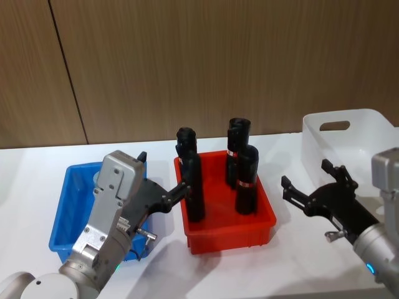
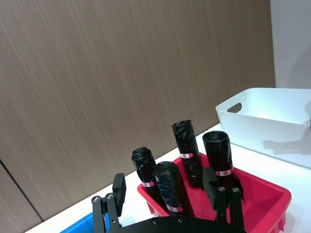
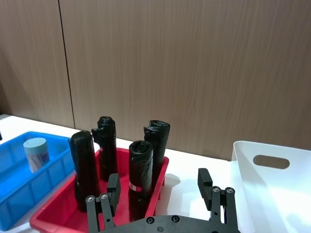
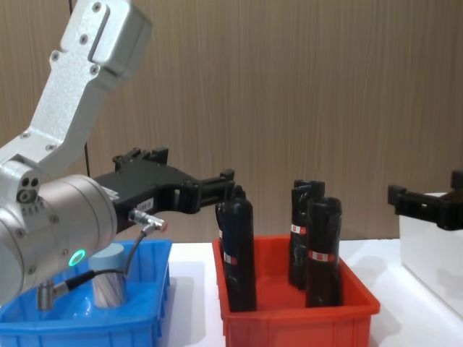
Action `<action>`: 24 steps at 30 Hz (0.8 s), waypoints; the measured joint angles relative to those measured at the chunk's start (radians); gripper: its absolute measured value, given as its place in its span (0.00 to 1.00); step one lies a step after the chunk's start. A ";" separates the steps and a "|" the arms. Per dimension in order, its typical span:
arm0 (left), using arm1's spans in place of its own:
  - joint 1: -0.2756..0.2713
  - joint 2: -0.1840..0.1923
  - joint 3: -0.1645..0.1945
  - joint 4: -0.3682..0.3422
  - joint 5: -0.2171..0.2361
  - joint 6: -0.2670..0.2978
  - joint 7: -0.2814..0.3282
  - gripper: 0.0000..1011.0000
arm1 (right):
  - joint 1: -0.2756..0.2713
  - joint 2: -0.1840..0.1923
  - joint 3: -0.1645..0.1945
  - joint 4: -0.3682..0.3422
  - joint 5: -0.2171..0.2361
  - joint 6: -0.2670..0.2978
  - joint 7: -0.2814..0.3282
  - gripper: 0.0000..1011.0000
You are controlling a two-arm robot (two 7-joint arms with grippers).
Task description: Pick the cotton swabs from the blue box and place them into the white box.
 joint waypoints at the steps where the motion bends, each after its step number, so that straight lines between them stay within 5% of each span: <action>1: 0.000 0.000 0.000 0.000 0.000 0.000 0.000 0.99 | 0.007 -0.001 0.001 0.010 -0.002 -0.002 0.007 0.99; 24: 0.000 0.000 0.000 0.000 0.000 0.000 0.000 0.99 | 0.287 -0.062 0.011 0.395 -0.013 -0.067 0.294 0.99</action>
